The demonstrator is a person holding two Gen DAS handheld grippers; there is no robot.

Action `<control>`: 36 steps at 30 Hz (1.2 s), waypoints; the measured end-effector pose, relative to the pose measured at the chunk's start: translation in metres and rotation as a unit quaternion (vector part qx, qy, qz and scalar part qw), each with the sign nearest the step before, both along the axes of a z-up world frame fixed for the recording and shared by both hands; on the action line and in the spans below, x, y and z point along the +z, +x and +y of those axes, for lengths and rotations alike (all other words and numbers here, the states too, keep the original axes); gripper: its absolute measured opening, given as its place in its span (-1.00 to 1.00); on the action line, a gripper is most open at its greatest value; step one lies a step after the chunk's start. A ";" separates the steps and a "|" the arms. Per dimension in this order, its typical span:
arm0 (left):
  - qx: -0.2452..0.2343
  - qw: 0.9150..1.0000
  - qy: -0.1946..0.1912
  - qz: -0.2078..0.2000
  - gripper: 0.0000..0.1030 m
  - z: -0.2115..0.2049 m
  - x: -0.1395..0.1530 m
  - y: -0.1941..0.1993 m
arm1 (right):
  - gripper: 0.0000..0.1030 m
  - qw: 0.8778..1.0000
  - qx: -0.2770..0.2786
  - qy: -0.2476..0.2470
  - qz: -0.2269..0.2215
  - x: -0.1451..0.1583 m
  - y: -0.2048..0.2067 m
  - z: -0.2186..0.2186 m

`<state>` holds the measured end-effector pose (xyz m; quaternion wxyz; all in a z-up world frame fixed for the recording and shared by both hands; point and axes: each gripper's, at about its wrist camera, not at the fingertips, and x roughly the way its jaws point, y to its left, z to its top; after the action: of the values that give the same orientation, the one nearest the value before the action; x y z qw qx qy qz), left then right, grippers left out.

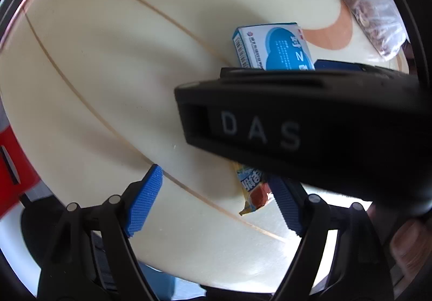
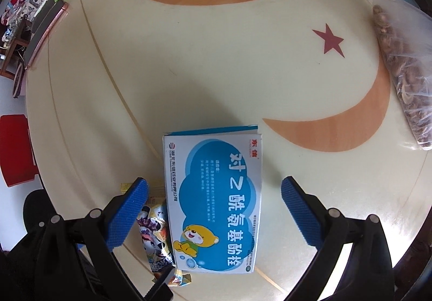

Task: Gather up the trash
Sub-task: 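Grasp the yellow snack bar with the left gripper while the right gripper grasps the blue medicine box, then lift the snack bar and medicine box and carry them over the pink bin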

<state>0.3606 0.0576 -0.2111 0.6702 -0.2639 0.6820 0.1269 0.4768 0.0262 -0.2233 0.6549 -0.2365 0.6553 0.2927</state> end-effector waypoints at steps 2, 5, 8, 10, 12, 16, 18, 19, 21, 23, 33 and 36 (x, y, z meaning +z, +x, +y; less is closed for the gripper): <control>0.004 1.000 0.002 0.005 0.51 -0.001 0.000 0.002 | 0.83 1.000 0.003 -0.008 -0.009 -0.003 -0.001 0.005; 0.019 1.000 0.008 0.003 0.51 0.000 0.000 0.000 | 0.71 1.000 0.000 -0.014 -0.019 -0.004 0.001 0.006; 0.050 0.999 0.010 0.000 0.61 0.002 0.000 0.000 | 0.67 1.000 0.001 -0.012 -0.018 -0.006 0.005 0.002; 0.066 0.998 0.006 -0.010 0.69 0.003 -0.001 0.000 | 0.67 1.000 0.003 -0.011 -0.017 -0.008 0.006 0.002; 0.058 0.998 0.021 -0.003 0.67 -0.001 0.000 0.002 | 0.71 0.999 0.017 -0.029 -0.033 -0.012 0.003 0.004; 0.058 0.997 0.046 0.005 0.44 0.000 0.003 -0.005 | 0.73 0.999 0.004 -0.017 -0.036 -0.014 0.001 0.005; 0.065 0.997 0.052 0.008 0.38 0.001 0.005 -0.008 | 0.67 0.999 0.002 -0.015 -0.038 -0.013 -0.003 -0.004; 0.067 0.996 0.054 0.009 0.30 0.002 0.006 -0.009 | 0.55 0.999 0.001 -0.012 -0.040 -0.011 -0.003 -0.007; 0.065 0.996 0.060 0.016 0.15 0.002 0.007 -0.011 | 0.25 0.999 -0.006 -0.007 -0.045 -0.007 -0.003 -0.013; 0.056 0.996 0.070 0.018 -0.09 0.006 0.011 -0.014 | 0.16 0.999 -0.002 -0.012 -0.051 -0.005 -0.003 -0.015; 0.005 1.000 0.013 0.019 -0.53 0.043 0.018 -0.027 | 0.15 0.996 -0.013 -0.023 -0.085 0.006 -0.030 0.003; -0.018 1.000 0.016 0.014 -0.56 0.043 0.018 -0.025 | 0.15 0.995 -0.023 -0.017 -0.099 0.019 -0.045 0.000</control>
<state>0.3358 0.1007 -0.1930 0.6672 -0.2389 0.6935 0.1297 0.4320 0.0261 -0.2039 0.7188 -0.2601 0.5976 0.2419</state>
